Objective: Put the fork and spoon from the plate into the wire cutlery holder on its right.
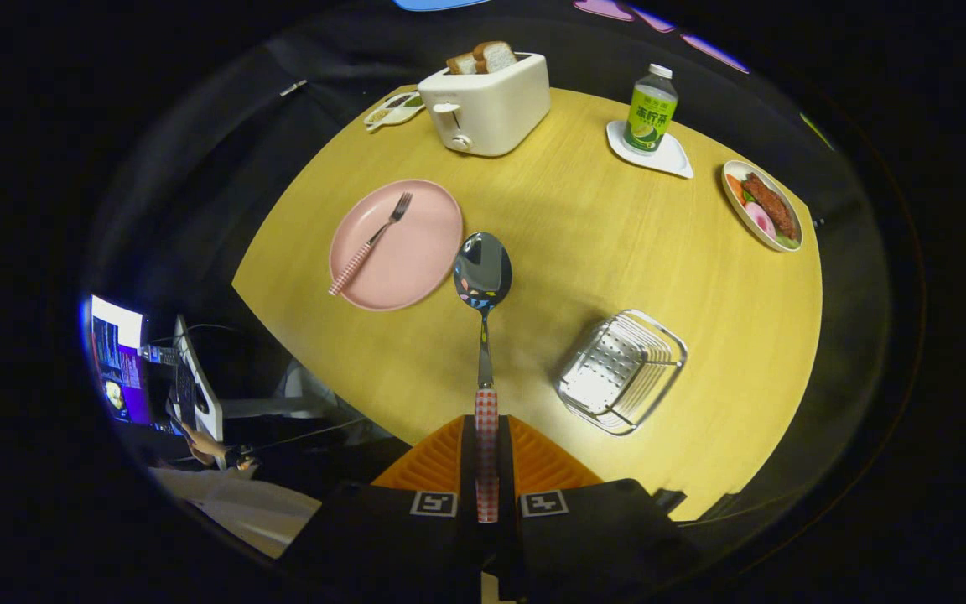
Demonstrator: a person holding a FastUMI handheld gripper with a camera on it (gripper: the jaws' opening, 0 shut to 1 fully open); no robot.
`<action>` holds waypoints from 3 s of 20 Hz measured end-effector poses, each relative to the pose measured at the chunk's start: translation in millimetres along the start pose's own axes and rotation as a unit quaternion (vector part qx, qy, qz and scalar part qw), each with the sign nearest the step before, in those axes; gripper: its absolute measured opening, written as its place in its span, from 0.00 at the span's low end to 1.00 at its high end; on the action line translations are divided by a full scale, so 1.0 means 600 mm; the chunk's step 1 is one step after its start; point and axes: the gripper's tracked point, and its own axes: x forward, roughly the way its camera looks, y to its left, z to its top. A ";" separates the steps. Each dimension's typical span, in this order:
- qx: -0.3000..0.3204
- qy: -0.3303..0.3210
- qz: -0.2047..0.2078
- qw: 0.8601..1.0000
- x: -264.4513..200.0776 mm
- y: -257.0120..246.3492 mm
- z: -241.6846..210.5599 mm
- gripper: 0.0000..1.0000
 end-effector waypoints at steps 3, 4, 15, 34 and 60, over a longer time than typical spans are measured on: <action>-0.007 0.033 -0.006 0.999 -0.028 -0.047 -0.021 0.13; -0.012 0.049 -0.009 0.999 -0.036 -0.062 -0.032 0.13; -0.045 0.198 -0.042 0.978 -0.043 -0.163 -0.087 0.12; 0.065 0.277 -0.024 0.958 0.029 -0.151 -0.031 0.19; 0.124 -0.122 -0.001 0.985 -0.093 0.009 0.132 0.99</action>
